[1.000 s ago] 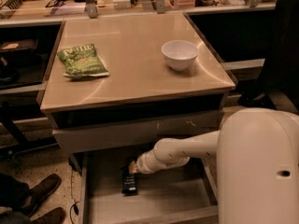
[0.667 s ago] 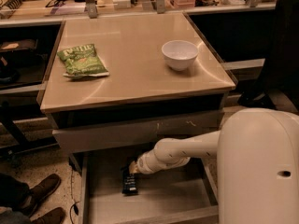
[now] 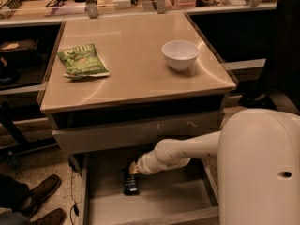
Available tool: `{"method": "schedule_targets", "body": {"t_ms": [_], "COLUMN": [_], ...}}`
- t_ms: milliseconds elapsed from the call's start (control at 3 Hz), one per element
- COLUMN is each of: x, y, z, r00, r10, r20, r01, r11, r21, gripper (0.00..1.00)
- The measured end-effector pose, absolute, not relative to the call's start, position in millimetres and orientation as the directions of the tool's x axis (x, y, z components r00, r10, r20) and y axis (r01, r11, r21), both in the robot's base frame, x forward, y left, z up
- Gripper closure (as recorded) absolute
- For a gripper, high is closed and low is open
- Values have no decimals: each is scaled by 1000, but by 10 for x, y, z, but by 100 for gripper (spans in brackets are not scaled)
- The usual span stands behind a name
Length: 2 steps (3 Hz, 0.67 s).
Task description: Place rxbar blueberry into middle drawer
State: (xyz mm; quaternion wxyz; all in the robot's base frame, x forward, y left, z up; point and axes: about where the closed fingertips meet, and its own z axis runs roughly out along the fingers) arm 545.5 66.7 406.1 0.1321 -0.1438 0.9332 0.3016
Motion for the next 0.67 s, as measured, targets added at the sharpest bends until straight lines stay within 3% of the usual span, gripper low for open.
{"method": "schedule_targets", "body": {"t_ms": [333,667], "x": [5455,5454], "y": [667,668], "z": [4061,4061], "r00": [-924,-924], "r10": [-189,-189], "r20": [-333,-333], "r01": [-348,-348], "r11": [777,777], "r21": [525,525], "gripper": [11,0]}}
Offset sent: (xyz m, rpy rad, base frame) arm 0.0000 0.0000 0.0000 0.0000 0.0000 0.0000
